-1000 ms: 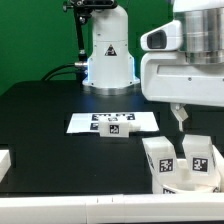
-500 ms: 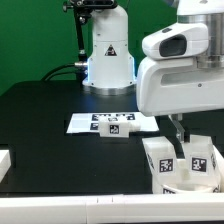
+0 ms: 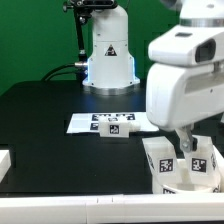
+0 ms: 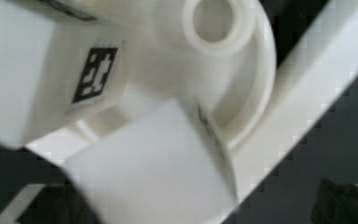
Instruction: Assemble stool
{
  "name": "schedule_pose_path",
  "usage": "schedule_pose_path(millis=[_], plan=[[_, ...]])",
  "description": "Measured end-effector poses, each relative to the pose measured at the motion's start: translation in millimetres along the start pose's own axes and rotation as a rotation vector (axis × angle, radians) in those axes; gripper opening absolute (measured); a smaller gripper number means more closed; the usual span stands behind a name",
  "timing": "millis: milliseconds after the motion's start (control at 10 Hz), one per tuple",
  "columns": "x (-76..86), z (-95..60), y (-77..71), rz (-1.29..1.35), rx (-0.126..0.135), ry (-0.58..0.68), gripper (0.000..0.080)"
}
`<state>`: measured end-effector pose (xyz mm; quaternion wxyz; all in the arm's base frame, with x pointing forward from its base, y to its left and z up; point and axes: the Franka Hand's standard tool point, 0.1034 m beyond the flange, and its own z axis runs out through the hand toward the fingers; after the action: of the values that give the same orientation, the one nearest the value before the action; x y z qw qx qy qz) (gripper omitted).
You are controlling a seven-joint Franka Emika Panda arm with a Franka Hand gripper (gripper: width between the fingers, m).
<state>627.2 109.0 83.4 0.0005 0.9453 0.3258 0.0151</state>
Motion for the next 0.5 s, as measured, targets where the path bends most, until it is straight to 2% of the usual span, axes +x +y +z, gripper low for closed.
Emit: schedule_pose_path(millis=[100, 300, 400, 500], plan=[[0.2, 7.6, -0.4, -0.102, -0.015, -0.001, 0.0649], [-5.6, 11.1, 8.1, -0.141, -0.015, -0.005, 0.0649], [-5.3, 11.2, 7.6, -0.112, -0.015, -0.005, 0.0649], [-5.8, 11.3, 8.3, -0.111, -0.015, -0.006, 0.0555]])
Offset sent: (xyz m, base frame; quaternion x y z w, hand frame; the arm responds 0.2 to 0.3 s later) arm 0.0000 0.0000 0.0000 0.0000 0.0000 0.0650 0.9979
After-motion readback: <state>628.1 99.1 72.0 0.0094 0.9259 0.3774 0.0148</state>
